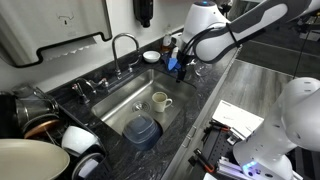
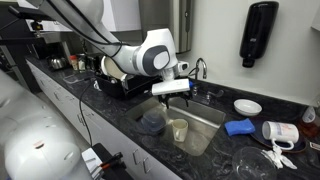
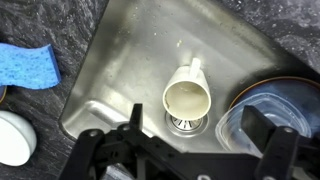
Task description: Move the white mug in the sink to the left
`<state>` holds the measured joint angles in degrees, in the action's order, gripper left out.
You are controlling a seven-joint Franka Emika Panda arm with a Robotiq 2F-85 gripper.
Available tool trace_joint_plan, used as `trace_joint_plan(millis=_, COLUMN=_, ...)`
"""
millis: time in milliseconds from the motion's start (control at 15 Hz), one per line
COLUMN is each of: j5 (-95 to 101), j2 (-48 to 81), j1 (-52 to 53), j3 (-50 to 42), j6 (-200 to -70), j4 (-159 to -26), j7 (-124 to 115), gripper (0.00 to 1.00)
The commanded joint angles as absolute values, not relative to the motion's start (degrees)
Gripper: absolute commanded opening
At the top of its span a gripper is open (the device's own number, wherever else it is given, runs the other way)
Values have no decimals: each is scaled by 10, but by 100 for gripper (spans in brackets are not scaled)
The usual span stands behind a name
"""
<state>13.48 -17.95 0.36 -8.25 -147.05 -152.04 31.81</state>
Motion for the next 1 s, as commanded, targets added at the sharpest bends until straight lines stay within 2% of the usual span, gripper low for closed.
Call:
trace_joint_plan(millis=0, j5=90, j2=-102, j1=23, j3=-121, j6=-1542, j4=-1511, j7=428, gripper=100)
trace_joint_plan(millis=200, j5=-4, j2=-40, j1=37, j3=-134, j6=-1560, j4=-1490, j7=529, gripper=100)
trace_joint_plan(millis=533, j5=-173, j2=45, j1=9, j3=-98, j6=-1518, j4=-1431, j7=612, gripper=100)
trace_joint_plan(millis=933, j5=-106, j2=118, j1=-24, j3=-66, j6=-1494, j4=-1377, j7=472, gripper=100)
